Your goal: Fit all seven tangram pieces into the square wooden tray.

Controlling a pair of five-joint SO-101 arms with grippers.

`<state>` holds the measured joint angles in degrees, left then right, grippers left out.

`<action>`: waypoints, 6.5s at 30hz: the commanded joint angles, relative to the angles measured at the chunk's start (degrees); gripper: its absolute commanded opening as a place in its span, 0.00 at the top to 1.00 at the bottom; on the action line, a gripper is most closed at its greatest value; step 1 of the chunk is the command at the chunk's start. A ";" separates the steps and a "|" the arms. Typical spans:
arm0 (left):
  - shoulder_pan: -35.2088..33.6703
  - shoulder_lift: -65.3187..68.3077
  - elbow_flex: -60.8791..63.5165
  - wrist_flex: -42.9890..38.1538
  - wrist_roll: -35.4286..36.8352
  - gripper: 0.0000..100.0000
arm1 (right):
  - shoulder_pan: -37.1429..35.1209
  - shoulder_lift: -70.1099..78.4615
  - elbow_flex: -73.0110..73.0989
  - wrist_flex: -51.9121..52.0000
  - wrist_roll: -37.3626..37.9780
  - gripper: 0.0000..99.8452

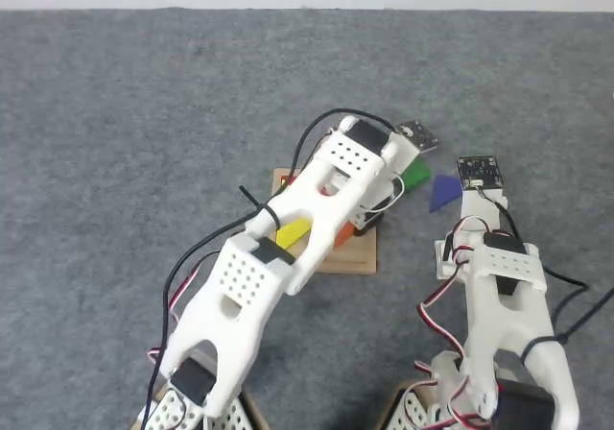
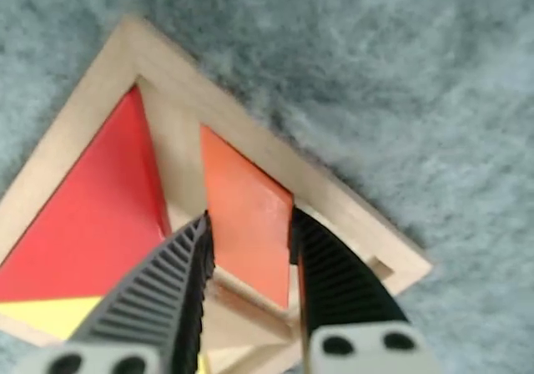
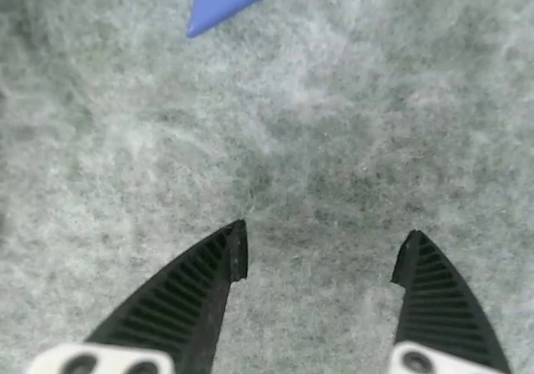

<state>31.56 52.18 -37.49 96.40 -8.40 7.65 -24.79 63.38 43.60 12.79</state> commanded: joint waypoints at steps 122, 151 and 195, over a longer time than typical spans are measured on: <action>-7.12 -33.85 6.11 4.31 5.89 0.99 | -0.40 -1.80 -0.35 -0.75 0.70 0.71; -32.88 -74.99 84.97 -46.42 14.15 0.89 | -35.21 23.34 -42.73 25.80 43.96 0.70; -29.27 -71.03 85.32 -47.65 14.33 0.89 | -33.36 44.70 -52.75 32.75 66.81 0.71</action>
<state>1.93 -18.59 48.13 49.45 5.41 -24.00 19.34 7.82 77.36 79.25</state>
